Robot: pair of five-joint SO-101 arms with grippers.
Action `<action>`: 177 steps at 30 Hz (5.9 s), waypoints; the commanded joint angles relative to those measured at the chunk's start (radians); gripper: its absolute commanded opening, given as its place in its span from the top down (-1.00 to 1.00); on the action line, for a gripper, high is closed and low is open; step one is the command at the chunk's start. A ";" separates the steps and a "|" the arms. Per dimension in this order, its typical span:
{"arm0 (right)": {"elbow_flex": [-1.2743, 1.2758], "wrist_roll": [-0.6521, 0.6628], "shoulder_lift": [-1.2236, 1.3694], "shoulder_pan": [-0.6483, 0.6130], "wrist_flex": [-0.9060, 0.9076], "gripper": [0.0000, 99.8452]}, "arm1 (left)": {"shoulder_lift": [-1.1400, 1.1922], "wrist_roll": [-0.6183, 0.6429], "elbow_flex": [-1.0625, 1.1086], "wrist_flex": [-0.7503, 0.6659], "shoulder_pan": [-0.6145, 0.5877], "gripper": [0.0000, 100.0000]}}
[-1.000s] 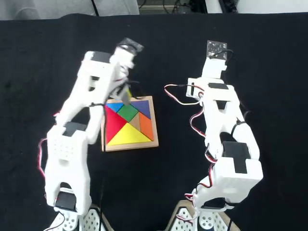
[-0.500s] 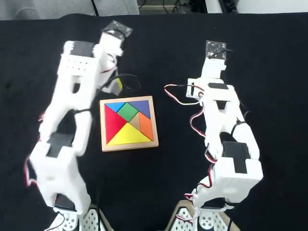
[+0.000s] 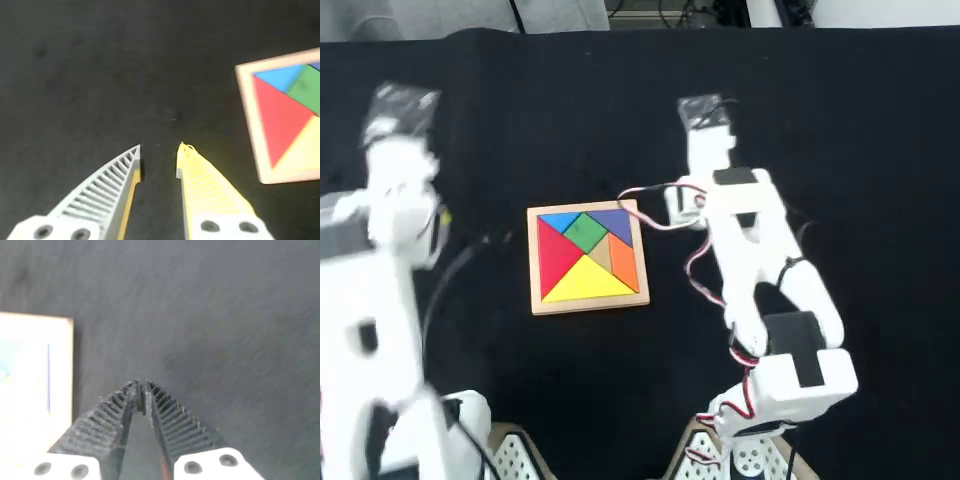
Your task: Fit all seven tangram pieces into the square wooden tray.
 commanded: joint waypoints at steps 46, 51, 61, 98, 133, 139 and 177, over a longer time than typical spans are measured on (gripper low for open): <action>-0.064 -0.020 -0.294 0.132 0.282 0.98 | -0.483 0.330 0.949 -0.738 -0.015 0.73; -0.139 -0.020 -0.479 0.110 0.281 0.97 | -0.483 0.330 0.786 -0.825 -0.012 0.73; -0.153 -0.021 -0.877 0.072 0.382 0.97 | -0.557 0.339 0.553 -0.704 0.018 0.73; 1.119 0.104 -1.994 0.258 -0.152 0.71 | -1.185 0.316 1.268 -0.704 0.074 0.56; 1.248 -0.135 -1.986 -0.086 0.427 0.62 | -1.186 0.315 1.271 -0.094 0.059 0.56; 1.248 -0.133 -1.994 0.014 0.430 0.62 | -1.186 0.315 1.271 -0.094 0.058 0.56; 1.248 -0.133 -1.994 0.014 0.430 0.62 | -1.186 0.315 1.271 -0.094 0.056 0.56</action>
